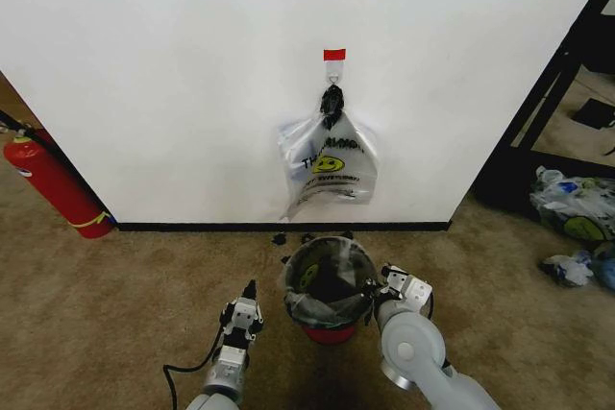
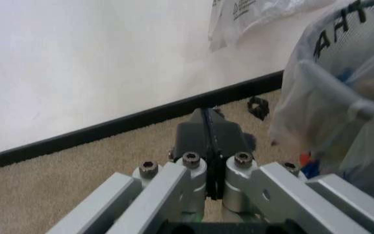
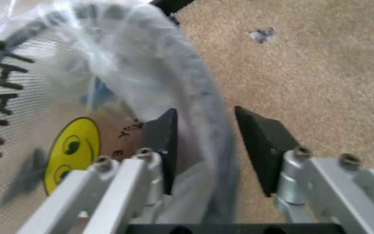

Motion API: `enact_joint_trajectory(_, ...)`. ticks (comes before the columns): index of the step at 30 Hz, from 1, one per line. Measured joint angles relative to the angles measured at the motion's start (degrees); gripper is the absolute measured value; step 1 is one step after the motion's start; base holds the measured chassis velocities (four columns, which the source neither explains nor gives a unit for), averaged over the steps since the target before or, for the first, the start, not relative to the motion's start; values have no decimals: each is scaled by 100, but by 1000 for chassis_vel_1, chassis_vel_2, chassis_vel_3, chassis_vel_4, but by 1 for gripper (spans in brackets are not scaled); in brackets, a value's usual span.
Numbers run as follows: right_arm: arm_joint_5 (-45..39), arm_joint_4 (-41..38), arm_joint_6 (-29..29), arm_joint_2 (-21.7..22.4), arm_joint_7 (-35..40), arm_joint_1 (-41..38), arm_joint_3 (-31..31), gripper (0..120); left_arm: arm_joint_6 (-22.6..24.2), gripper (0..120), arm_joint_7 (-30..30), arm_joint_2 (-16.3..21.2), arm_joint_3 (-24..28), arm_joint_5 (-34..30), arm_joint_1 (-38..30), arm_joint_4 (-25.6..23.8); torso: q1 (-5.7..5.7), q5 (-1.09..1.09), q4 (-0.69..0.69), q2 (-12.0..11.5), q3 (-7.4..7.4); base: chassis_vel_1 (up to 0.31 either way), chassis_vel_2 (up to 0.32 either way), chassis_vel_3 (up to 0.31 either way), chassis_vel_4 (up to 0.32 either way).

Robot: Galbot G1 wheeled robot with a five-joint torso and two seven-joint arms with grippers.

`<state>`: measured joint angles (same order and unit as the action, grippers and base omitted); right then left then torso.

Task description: Pick up the garbage bag from the wall and place it over the trash bin.

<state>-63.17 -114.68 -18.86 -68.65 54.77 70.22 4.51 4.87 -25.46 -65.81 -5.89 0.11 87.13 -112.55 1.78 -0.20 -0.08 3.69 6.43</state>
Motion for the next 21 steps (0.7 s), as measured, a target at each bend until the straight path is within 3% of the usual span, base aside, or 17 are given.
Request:
enact_joint_trajectory(9,101,-397,-71,148,-110,335,92,70,-8,1,-9,12,-4,13,16,-28,0,0,0,0,0,0,0,0,0)
enact_joint_trajectory(13,137,-639,94,374,-1021,521,233,88,-10,1,-9,4,9,23,12,-22,0,1,0,0,0,0,0,0,0)
enact_joint_trajectory(15,208,-667,187,414,-1278,562,262,91,-12,1,-9,3,8,20,8,-19,0,1,1,0,0,0,0,0,0)
enact_joint_trajectory(16,501,-692,507,507,-2070,677,343,95,-25,1,-1,-3,-9,-25,-13,-17,0,0,1,0,0,0,0,0,0)
enact_joint_trajectory(17,645,-692,625,530,-2296,710,364,96,-31,1,6,-12,-19,-50,-25,-18,0,0,1,0,0,0,0,0,0)
enact_joint_trajectory(18,1331,-641,1136,581,-2971,796,419,99,-59,1,37,-74,-75,-221,-93,-39,0,1,1,0,0,0,0,0,0)
enact_joint_trajectory(20,2287,-526,1812,596,-3398,861,431,100,-120,4,89,-203,-165,-484,-227,-108,0,0,0,0,0,0,0,0,0)
enact_joint_trajectory(21,3084,-421,2425,589,-3700,936,470,100,-214,8,213,-325,-293,-732,-340,-198,0,0,1,0,0,0,0,0,0)
